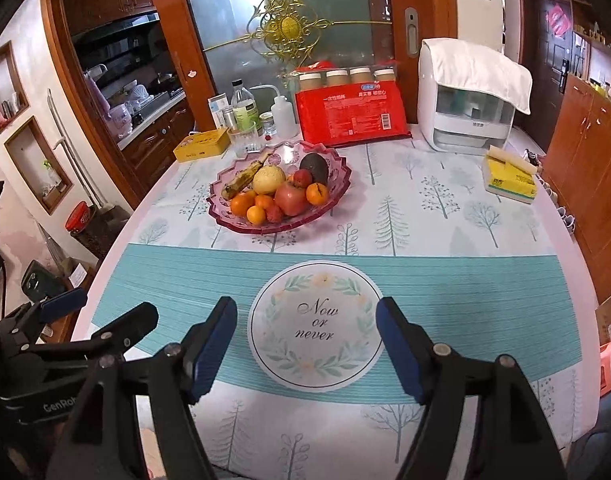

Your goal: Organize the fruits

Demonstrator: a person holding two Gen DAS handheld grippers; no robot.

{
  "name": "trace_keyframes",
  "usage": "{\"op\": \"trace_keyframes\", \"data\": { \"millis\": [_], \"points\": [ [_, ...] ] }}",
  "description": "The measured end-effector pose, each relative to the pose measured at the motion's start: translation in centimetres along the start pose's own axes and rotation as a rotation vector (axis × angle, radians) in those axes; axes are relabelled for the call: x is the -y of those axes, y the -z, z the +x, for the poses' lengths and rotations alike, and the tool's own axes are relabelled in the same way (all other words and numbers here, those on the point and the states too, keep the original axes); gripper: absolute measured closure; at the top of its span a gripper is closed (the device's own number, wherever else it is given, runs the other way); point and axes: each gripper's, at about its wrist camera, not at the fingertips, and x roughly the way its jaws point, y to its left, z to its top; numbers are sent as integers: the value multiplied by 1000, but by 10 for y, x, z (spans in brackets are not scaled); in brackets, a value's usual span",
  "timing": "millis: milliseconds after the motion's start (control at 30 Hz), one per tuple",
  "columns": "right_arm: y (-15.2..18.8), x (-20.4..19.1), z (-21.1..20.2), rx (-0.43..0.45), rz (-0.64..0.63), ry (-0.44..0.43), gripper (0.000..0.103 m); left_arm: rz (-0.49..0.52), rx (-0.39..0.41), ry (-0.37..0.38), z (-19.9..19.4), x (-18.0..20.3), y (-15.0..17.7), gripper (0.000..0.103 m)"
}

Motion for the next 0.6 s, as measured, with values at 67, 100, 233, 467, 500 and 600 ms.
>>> {"op": "trace_keyframes", "data": {
  "millis": [67,100,233,467,500,600],
  "points": [
    [0,0,0,0,0,0,30,1,0,0,0,0,1,1],
    [0,0,0,0,1,0,30,0,0,0,0,0,1,1],
    [0,1,1,-1,2,-1,30,1,0,-1,-1,1,1,1],
    [3,1,0,-6,7,1,30,5,-4,2,-2,0,2,1],
    [2,1,0,-5,7,1,30,5,-5,2,-2,0,2,1],
    [3,1,1,-7,8,0,30,5,-5,-1,-2,1,2,1]
  ]
}}
